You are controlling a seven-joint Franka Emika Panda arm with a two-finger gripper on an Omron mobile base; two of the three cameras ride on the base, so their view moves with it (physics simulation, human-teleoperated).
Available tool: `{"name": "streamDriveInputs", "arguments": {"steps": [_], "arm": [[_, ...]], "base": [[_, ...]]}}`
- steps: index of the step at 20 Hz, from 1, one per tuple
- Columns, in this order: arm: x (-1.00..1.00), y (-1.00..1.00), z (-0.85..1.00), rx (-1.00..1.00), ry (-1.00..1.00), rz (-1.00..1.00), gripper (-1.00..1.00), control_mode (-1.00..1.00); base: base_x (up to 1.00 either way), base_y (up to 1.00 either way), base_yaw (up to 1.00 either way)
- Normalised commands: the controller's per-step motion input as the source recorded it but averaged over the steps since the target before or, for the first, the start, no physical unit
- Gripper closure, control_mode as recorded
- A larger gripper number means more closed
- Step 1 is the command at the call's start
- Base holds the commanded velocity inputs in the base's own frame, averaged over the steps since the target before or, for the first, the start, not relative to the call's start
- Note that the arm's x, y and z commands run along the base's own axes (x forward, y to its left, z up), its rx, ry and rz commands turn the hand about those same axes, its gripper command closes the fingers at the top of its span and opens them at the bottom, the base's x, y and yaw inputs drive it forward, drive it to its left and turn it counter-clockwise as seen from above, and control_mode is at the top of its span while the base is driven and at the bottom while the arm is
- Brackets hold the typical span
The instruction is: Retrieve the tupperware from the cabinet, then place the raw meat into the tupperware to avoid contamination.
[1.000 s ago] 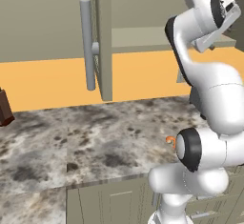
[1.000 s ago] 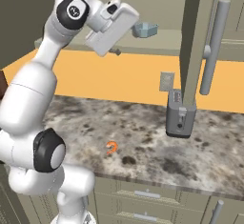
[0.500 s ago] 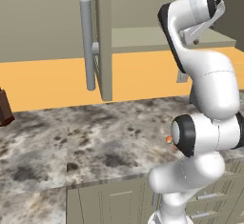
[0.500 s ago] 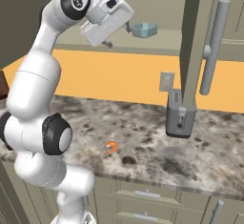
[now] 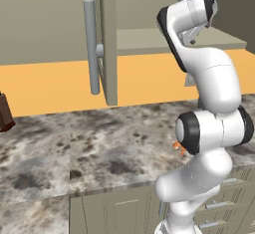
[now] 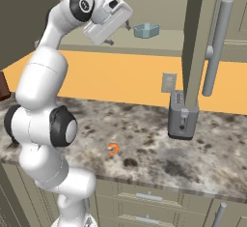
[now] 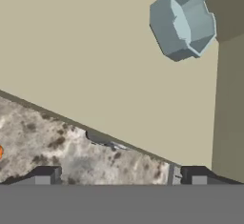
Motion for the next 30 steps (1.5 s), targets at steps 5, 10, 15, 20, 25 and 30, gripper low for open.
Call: {"name": "streamDriveInputs", "arguments": {"steps": [5, 10, 15, 20, 25, 30], "arm": [[0.48, 0.02, -0.15, -0.08, -0.07, 0.08, -1.00, -1.00], [0.58, 0.00, -0.09, -0.09, -0.01, 0.05, -1.00, -1.00], [0.60, -0.01, 0.00, -0.06, 0.01, 0.03, -1.00, -1.00], [0.63, -0.03, 0.00, -0.02, 0.05, 0.04, -1.00, -1.00], [0.68, -0.17, 0.00, 0.00, 0.04, 0.02, -1.00, -1.00], [0.62, -0.21, -0.05, 0.00, 0.09, 0.00, -1.00, -1.00]], "base": [[0.00, 0.00, 0.00], [0.00, 0.00, 0.00], [0.00, 0.00, 0.00], [0.00, 0.00, 0.00], [0.00, 0.00, 0.00], [0.00, 0.00, 0.00]]}}
